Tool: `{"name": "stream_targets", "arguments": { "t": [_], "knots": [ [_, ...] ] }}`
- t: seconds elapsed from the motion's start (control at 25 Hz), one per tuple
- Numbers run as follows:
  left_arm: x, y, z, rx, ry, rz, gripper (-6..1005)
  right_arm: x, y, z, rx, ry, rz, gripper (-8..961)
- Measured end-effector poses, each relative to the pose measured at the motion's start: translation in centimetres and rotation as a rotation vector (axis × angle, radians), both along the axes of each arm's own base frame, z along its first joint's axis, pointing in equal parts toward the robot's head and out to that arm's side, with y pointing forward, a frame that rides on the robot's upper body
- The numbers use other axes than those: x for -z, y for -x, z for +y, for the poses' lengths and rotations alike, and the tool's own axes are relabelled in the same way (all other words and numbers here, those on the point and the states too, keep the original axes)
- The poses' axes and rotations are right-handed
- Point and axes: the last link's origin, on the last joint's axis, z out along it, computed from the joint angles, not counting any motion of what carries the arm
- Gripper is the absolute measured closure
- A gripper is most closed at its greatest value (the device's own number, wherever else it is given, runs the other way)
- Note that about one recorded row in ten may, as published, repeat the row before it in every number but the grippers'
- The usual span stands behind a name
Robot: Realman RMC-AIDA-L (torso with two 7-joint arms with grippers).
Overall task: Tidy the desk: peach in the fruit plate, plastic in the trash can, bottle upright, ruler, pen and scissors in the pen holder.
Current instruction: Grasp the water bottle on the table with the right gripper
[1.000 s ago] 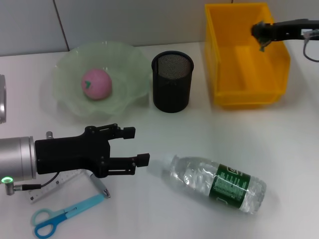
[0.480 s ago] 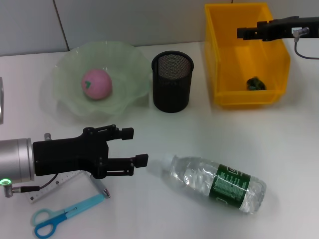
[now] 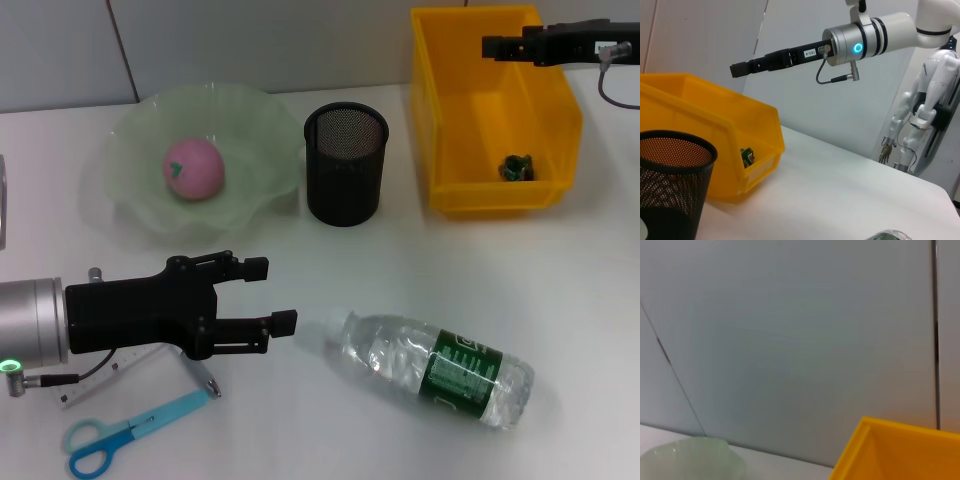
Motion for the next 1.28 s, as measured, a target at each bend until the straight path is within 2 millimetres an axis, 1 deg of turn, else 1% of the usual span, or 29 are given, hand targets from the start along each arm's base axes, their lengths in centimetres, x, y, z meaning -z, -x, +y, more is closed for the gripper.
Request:
{"name": "stream_targets", "arguments": {
  "t": [0.12,0.2,0.32,0.36,0.4,0.68,0.76,1.04,1.28],
  "knots": [
    [0.0,0.0,0.0,0.001,-0.001,0.001,152,-0.1,0.1,-0.3,-0.006,0.006,0.02,244],
    [-0.1,0.0,0.0,0.003,-0.002,0.002,152,-0.2,0.4,-0.6,-0.027,0.026,0.035,244],
    [-0.1,0.0,0.1,0.003,-0.002,0.004,152,-0.4,1.5,-1.3,-0.078,0.071,0.053,244],
    [-0.2,0.1,0.1,0.003,-0.003,0.005,153,-0.5,2.2,-1.7,-0.101,0.104,0.063,244],
    [-0.2,0.1,0.1,0.003,-0.003,0.005,153,-0.5,2.2,-1.7,-0.101,0.104,0.063,244],
    [-0.4,0.2,0.0,0.006,-0.003,0.009,153,-0.7,4.3,-3.6,-0.188,0.228,0.085,244],
    [-0.5,0.2,0.0,0.007,-0.001,0.008,153,-0.7,5.1,-4.5,-0.223,0.3,0.085,244],
    [-0.7,0.2,-0.1,0.008,0.007,0.007,153,-0.6,5.8,-6.0,-0.273,0.406,0.068,244],
    [-0.9,0.3,0.0,0.005,0.009,0.008,153,-0.7,5.7,-6.9,-0.283,0.479,0.061,244]
  ]
}}
